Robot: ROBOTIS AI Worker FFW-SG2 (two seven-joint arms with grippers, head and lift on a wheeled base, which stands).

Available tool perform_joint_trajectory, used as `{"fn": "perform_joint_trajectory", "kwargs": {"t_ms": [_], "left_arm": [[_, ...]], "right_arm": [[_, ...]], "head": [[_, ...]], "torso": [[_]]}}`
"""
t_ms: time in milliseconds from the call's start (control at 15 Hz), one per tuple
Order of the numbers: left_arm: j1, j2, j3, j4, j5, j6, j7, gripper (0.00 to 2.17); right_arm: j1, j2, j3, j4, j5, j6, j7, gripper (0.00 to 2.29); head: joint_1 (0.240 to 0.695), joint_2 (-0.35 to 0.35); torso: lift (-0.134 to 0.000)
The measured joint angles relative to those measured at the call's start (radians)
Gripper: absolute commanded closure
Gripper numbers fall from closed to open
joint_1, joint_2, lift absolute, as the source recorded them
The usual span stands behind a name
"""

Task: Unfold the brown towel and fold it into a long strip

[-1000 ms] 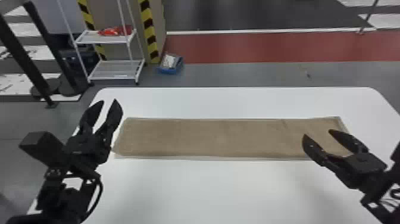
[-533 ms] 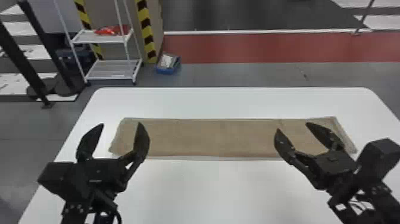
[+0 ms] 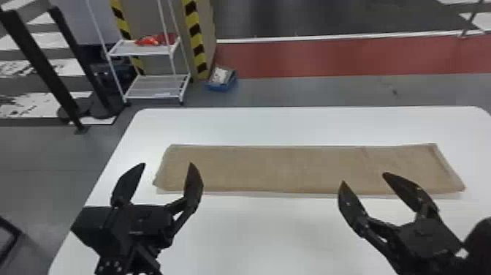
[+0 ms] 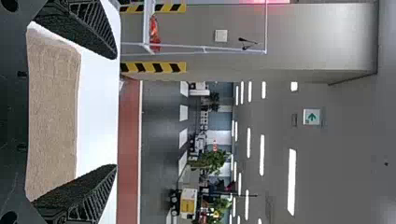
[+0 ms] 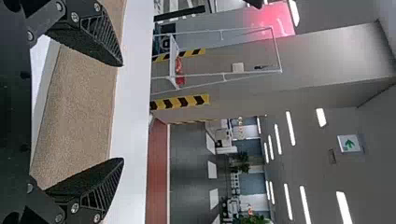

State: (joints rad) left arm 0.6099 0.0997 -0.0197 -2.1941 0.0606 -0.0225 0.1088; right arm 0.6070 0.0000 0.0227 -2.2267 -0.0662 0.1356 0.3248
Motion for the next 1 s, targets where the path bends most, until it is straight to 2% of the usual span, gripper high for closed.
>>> {"fn": "perform_joint_trajectory", "kwargs": {"t_ms": [133,467,1000], "left_arm": [[0.011,0.0,0.027,-0.006,0.006,-0.004,0.0,0.05],[0.034,-0.001,0.049,-0.005,0.02,-0.009,-0.001,0.05],[0.042,-0.004,0.05,0.001,0.032,-0.025,-0.003,0.05]], "right_arm": [[0.036,0.0,-0.027,-0.007,-0.016,-0.048,-0.006,0.18],[0.055,0.0,-0.129,0.004,-0.093,-0.077,0.0,0.18],[0.051,0.0,-0.147,0.011,-0.107,-0.08,0.006,0.18]], "head": [[0.695,0.134],[0.695,0.084],[0.695,0.068]], "torso": [[-0.113],[-0.113],[-0.113]]}}
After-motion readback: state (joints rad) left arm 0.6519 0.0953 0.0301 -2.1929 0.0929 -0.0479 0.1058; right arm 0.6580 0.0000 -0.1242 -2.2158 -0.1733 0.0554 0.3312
